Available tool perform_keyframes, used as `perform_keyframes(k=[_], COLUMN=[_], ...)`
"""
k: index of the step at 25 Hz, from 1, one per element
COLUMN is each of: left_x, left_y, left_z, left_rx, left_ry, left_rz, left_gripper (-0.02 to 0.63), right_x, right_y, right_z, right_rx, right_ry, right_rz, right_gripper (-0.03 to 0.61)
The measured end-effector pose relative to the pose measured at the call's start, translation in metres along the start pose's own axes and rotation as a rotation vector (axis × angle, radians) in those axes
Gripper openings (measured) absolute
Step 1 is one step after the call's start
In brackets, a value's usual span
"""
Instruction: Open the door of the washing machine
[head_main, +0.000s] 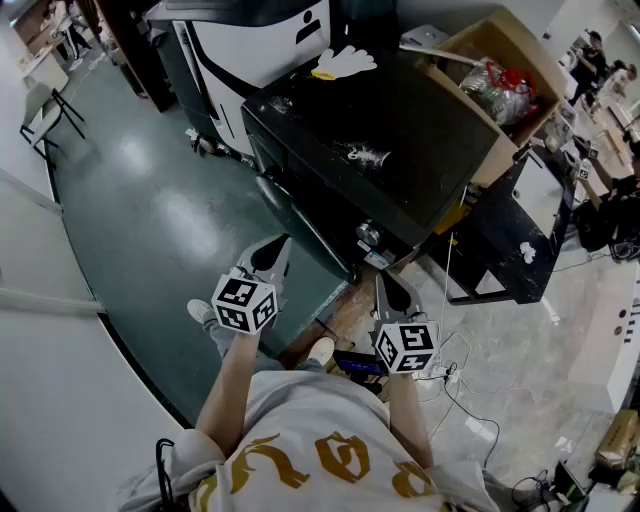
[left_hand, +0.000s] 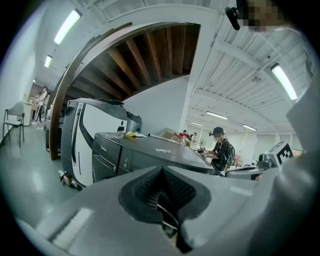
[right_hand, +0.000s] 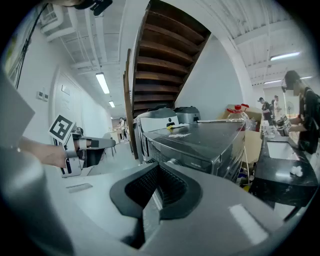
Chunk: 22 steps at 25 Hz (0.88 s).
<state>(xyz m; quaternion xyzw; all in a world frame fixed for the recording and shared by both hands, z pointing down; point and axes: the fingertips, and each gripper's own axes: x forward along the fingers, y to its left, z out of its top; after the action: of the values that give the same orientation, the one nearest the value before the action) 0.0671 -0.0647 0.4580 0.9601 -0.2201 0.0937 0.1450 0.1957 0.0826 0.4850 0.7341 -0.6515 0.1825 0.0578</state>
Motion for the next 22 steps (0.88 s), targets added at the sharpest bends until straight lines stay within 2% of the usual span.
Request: perform_keyframes(k=[4,8,9,11,12,17,22], left_x=[0.003,0.005,0.006,0.012,0.015,0.034,0.058], left_y=[0.0,-0.003,-0.004,-0.005,-0.005,-0.001,0.005], left_z=[-0.002,-0.009,-0.011,-0.02,-0.026,-0.052,-0.075], left_rx=[-0.002,-0.014,-0.021,-0.043,-0.051,-0.064,-0.082], left_ry=[0.009,0.033,0.042,0.077,0.102,0.203,0.279], left_rz=[-0.008,-0.036,-0.045,-0.065,-0.073,-0.072,-0.062], left_gripper=[0.005,0.006,0.011,0.129,0.158,0.172,0.171], right_x=[0.003,0.007,0.008,0.011,0.011,0.013,0.011], right_y=[-0.001,0.0,0.003,0.007,0.008,0.005,-0.006], right_z=[-0.002,-0.006,-0.007,-0.009,-0.01,-0.012,-0.019], right_rx=[0.008,0.069,0.08,0.092,0.093,0.112,0.14], right_ry=[0.004,0.011,0.015,0.026,0.03,0.036,0.05], right_rz=[0.005,0.028,0.043,0.07,0.075,0.077,0.058], right_gripper=[0.009,0.012,0.038,0.118,0.118,0.16,0.164])
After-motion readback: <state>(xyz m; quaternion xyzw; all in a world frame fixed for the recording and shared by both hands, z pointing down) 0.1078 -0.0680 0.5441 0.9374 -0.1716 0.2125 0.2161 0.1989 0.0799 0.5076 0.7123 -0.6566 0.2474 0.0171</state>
